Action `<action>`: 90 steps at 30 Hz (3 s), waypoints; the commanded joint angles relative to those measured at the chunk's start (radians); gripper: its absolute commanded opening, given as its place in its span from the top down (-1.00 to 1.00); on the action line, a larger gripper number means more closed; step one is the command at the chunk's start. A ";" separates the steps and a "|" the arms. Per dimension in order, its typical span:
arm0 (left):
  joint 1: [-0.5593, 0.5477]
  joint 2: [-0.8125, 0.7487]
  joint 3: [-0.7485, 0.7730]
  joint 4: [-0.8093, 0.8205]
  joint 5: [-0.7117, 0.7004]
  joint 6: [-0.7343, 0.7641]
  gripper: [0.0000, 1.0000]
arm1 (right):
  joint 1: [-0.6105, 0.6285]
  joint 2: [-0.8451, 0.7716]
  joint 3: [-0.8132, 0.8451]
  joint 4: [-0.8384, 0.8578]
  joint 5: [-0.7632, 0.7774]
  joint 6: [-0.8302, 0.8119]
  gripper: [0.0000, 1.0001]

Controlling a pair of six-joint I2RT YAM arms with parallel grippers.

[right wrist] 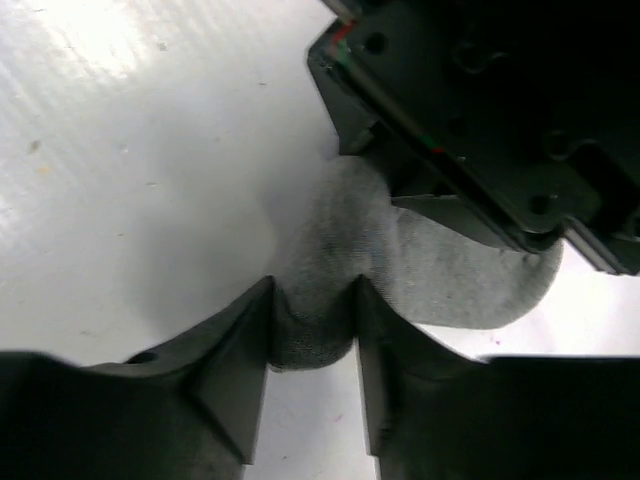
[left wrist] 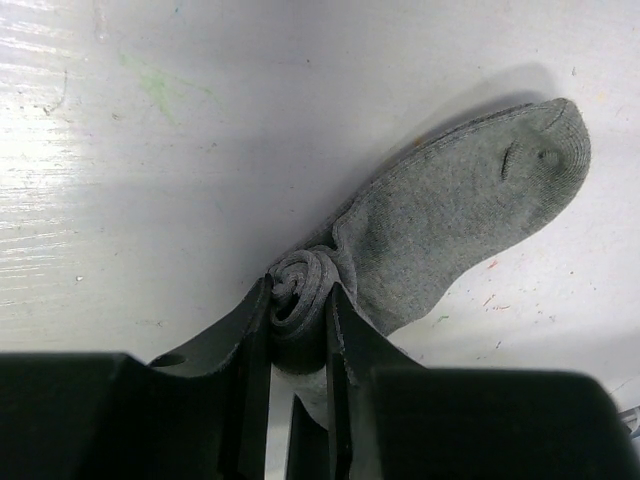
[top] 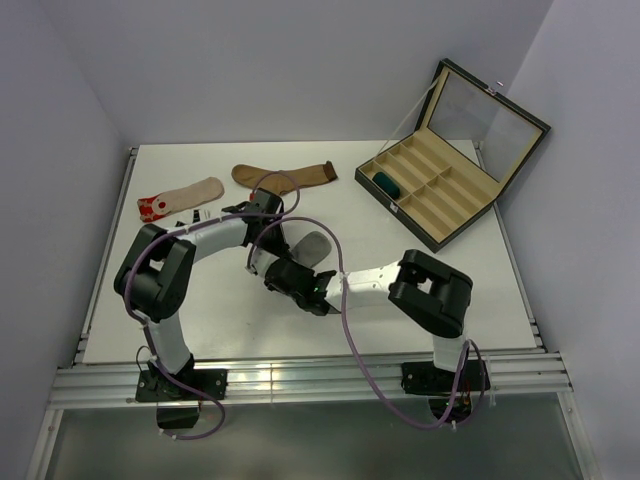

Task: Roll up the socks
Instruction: Roll the sock at the center of the board.

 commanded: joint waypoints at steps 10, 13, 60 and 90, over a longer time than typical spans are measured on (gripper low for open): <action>0.008 -0.031 -0.003 -0.048 -0.077 0.087 0.24 | -0.118 -0.025 -0.027 -0.082 -0.271 0.101 1.00; 0.015 -0.088 -0.030 -0.009 -0.090 0.047 -0.06 | -0.161 -0.065 -0.022 -0.119 -0.445 0.134 1.00; -0.069 -0.233 -0.368 0.274 -0.131 -0.393 -0.10 | -0.598 0.222 0.139 -0.222 -1.314 0.467 1.00; -0.020 -0.082 -0.170 0.094 -0.082 -0.200 0.90 | -0.080 -0.221 -0.080 0.002 -0.145 0.191 -0.04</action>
